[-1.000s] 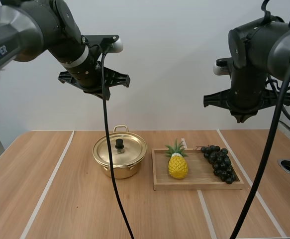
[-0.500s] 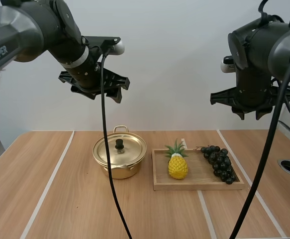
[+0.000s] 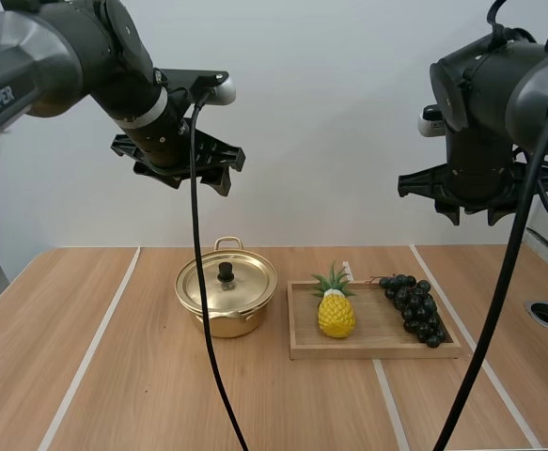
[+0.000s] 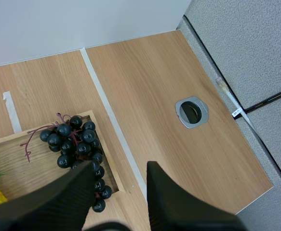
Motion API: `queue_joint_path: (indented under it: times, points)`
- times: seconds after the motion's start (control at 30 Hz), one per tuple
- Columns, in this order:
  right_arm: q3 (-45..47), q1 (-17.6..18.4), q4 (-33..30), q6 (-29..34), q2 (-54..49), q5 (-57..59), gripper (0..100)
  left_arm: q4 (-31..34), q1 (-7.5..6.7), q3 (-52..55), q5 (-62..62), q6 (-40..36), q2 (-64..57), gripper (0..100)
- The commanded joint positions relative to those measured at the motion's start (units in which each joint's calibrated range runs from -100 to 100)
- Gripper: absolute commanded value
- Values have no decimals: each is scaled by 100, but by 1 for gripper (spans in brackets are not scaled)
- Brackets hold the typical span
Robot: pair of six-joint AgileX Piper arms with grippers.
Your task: Open the pot, put the grape inside, and close it
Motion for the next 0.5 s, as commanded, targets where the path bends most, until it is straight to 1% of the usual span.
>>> queue_joint_path:
  times: [0.0, 0.03, 0.07, 0.13, 0.27, 0.37, 0.47]
  points:
    - [11, -24, -56, 9, -60, 17, 74, -28, -22, 3, 124, 15, 1, 100]
    - [11, -24, -56, -37, -60, 17, 78, 1, -22, 3, 158, 15, 1, 100]
    - [11, -24, -56, -104, -60, 17, 84, 52, -22, 3, 216, 15, 1, 100]
    - [11, -24, -118, -198, -60, -127, 100, 129, -22, 3, 298, 15, 1, 100]
    - [11, -24, -442, -443, -60, -537, 100, 151, -22, 3, 336, 15, 1, 100]
    - [11, -24, -699, -428, -60, -764, 100, 128, -22, 3, 336, 15, 1, 100]
    - [11, -24, -769, -379, -60, -877, 100, 128, -22, 3, 336, 15, 1, 100]
